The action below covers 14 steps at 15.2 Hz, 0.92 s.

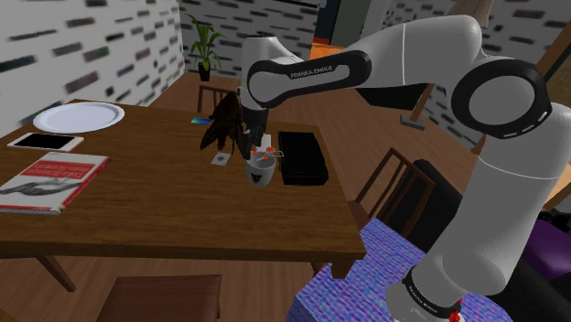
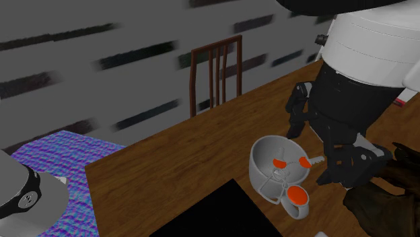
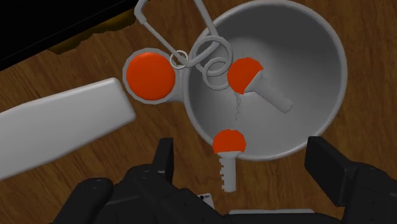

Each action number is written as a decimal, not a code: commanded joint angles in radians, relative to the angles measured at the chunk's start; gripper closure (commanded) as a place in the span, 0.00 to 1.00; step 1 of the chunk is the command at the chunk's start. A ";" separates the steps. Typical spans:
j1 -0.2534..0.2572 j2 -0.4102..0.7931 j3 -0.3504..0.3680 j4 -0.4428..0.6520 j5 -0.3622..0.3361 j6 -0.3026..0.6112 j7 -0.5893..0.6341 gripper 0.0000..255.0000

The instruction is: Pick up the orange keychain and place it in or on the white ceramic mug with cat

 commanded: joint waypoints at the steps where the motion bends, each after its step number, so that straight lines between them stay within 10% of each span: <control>1: 0.000 0.000 0.000 -0.002 0.000 0.000 0.000 0.00; 14: 0.001 -0.018 0.003 0.105 0.007 -0.123 -0.005 0.00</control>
